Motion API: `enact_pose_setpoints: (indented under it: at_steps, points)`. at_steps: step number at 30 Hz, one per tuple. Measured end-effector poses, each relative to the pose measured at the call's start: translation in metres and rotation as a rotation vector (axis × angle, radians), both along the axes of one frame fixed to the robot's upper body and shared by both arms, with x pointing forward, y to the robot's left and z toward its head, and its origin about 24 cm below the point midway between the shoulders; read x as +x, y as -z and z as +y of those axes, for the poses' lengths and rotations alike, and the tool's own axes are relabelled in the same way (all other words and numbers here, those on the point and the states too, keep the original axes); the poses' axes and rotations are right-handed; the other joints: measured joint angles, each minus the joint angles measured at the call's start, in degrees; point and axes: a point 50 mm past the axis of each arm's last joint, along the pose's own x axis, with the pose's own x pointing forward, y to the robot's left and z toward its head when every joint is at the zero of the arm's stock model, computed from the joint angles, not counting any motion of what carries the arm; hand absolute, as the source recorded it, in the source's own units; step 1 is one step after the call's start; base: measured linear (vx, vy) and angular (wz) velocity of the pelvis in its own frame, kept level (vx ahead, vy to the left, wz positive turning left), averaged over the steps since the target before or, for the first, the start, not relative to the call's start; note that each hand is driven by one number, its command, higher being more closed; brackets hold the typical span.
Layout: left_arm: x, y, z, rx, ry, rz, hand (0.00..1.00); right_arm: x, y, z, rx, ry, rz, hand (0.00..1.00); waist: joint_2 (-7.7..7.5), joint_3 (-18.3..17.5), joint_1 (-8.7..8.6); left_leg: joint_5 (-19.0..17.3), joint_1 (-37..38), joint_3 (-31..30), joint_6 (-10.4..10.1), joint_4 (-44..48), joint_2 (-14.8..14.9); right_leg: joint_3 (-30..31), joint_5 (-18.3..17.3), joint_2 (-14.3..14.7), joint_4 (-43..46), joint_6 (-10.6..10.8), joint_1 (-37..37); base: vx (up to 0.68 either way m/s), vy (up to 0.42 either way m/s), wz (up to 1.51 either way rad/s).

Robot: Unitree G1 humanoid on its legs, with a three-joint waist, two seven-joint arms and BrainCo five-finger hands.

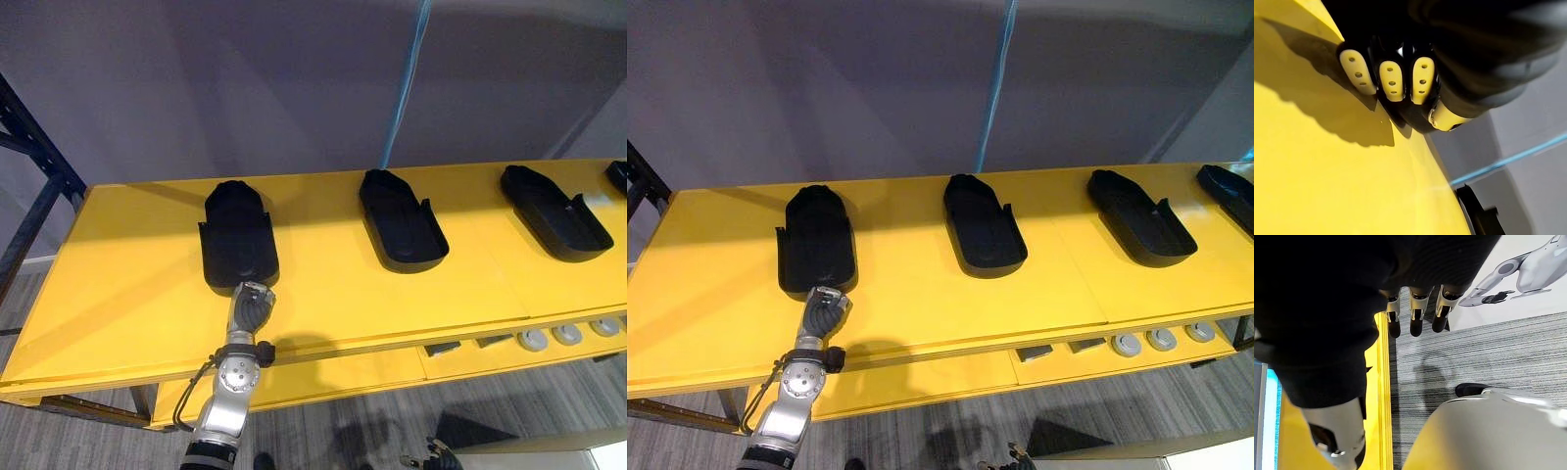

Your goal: Walk over and take plastic housings, then place them on the shelf

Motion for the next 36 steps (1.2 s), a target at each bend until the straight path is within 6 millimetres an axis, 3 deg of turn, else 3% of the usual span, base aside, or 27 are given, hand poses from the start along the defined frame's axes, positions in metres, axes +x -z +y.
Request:
enact_pose_setpoints:
  at_steps: [9, 19, 22, 27, 31, 36]
  points:
    - [0.005, 0.001, 0.018, 0.007, -0.084, 0.014, 1.0, 0.001, 0.0, 0.002, 0.006, 0.001, -0.006, 0.0, -0.57, 0.21, -0.57, -0.04, 0.99, 0.45, 0.04, -0.04, 0.02, 0.31, 0.01, -0.02, 0.05, -0.02, 0.75, -0.01, 0.007, -0.02]
    - [-0.003, -0.007, 0.012, -0.022, -0.082, -0.029, 1.0, 0.002, 0.0, 0.003, 0.009, 0.001, -0.007, 0.0, -0.96, 0.37, -0.45, -0.13, 0.21, -0.88, 0.13, 0.0, -0.39, -0.99, -0.16, -0.35, -0.19, 0.16, 0.83, 0.01, 0.0, 0.06]
    - [-0.011, -0.022, 0.011, -0.023, -0.074, -0.103, 1.0, 0.001, 0.0, 0.003, 0.009, 0.001, -0.007, 0.0, -0.96, 0.38, -0.27, -0.12, 0.22, -1.49, 0.13, 0.05, -0.48, -1.49, -0.16, -0.35, -0.25, 0.17, 1.61, 0.05, 0.004, 0.11]
    - [-0.029, -0.077, 0.01, -0.023, -0.046, -0.381, 1.0, -0.002, 0.001, 0.001, 0.002, 0.002, 0.009, 0.0, -0.93, 0.31, 0.92, 0.02, 0.31, -2.21, 0.15, 0.23, -0.37, -1.49, -0.16, -0.25, 0.2, 0.16, 2.0, -0.02, 0.013, 0.07]
    - [-0.046, -0.096, 0.039, 0.016, -0.176, -0.494, 1.0, -0.01, 0.003, -0.001, 0.0, 0.007, 0.034, 0.0, -0.67, 0.2, 1.24, 0.1, 0.6, -3.76, 0.3, 0.0, -0.51, -2.74, -0.23, -0.25, 0.24, 0.13, 3.13, -0.07, 0.008, 0.17]
    - [-0.081, -0.08, 0.091, 0.061, -0.431, -0.43, 1.0, -0.022, 0.006, -0.004, 0.002, 0.03, 0.074, 0.0, -0.56, 0.16, 3.0, -0.05, 1.05, -4.33, 0.34, -0.02, -0.58, -3.53, -1.26, -0.34, 1.61, 0.03, 3.63, -0.06, 0.007, 0.11]
